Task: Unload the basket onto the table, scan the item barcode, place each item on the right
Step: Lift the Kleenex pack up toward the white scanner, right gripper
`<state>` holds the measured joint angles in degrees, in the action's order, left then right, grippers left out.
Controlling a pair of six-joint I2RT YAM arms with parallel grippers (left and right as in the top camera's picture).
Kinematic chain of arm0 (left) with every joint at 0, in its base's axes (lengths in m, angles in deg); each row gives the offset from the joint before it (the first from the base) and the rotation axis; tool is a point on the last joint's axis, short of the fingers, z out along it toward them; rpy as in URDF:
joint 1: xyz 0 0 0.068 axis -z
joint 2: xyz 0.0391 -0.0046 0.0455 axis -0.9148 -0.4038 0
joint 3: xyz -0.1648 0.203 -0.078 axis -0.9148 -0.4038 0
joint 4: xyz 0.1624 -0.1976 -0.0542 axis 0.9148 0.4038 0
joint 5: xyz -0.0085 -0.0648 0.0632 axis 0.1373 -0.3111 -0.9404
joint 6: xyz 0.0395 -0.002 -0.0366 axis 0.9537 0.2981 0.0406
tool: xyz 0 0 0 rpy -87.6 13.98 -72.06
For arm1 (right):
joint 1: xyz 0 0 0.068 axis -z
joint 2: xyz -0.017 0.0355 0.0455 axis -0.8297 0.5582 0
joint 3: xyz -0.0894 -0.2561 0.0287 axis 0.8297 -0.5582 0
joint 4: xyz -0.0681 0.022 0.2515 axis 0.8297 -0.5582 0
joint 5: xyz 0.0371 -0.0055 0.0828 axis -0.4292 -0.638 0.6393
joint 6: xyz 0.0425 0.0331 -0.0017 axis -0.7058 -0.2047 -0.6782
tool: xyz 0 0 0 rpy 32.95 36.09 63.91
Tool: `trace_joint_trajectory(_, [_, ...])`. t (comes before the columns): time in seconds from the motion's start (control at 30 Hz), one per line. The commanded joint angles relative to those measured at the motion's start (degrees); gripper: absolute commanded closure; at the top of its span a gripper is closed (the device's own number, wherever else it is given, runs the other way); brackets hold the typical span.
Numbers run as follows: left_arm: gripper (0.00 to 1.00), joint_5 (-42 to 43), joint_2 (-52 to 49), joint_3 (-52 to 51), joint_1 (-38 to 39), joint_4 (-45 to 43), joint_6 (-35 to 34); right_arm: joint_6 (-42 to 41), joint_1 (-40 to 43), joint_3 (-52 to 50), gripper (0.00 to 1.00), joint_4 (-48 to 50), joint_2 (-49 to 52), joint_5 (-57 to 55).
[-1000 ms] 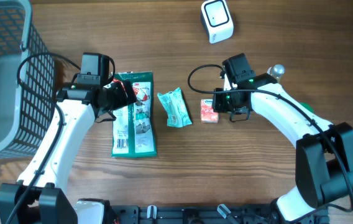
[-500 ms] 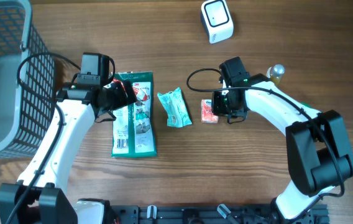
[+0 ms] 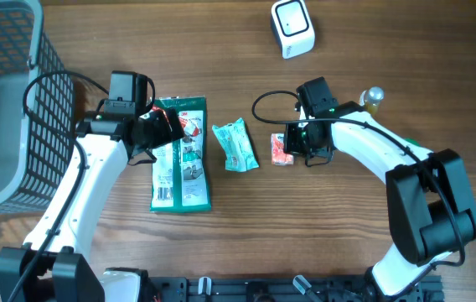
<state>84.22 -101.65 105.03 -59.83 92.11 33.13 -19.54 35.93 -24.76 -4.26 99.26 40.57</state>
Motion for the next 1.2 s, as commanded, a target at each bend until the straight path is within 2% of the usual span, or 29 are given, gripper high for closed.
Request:
trace_joint_trajectory(0.0, [0.0,-0.96,0.04,0.22,-0.35,-0.15,0.39,5.05,0.2,2.01,0.96,-2.75,-3.15,-1.92])
trace_joint_trajectory(0.2, [0.0,-0.96,0.04,0.22,-0.37,-0.15,0.39,10.73,0.17,11.41,0.96,-14.82,-14.69,-5.09])
trace_joint_trajectory(0.33, [0.0,-0.96,0.04,0.22,-0.35,-0.15,0.39,16.02,0.17,24.15,0.96,-26.64,-15.39,-5.2])
trace_joint_trajectory(0.43, [0.0,-0.96,0.04,0.22,-0.35,-0.13,0.39,16.22,0.07,28.85,0.96,-27.63,-15.39,-5.2])
trace_joint_trajectory(0.63, [0.0,-0.96,0.04,0.22,-0.37,-0.15,0.39,16.92,0.07,28.39,0.96,-27.56,-14.97,-4.59])
trace_joint_trajectory(0.73, [0.0,-0.96,0.04,0.22,-0.35,-0.13,0.39,21.46,0.09,27.21,0.96,-29.16,-14.97,6.01])
trace_joint_trajectory(1.0, [0.0,-0.96,0.04,0.22,-0.35,-0.15,0.39,40.65,0.37,26.01,0.96,-32.59,-14.97,56.72])
trace_joint_trajectory(1.17, [0.0,-0.96,0.04,0.22,-0.35,-0.15,0.39,42.88,1.88,26.01,0.96,-32.65,-14.99,74.31])
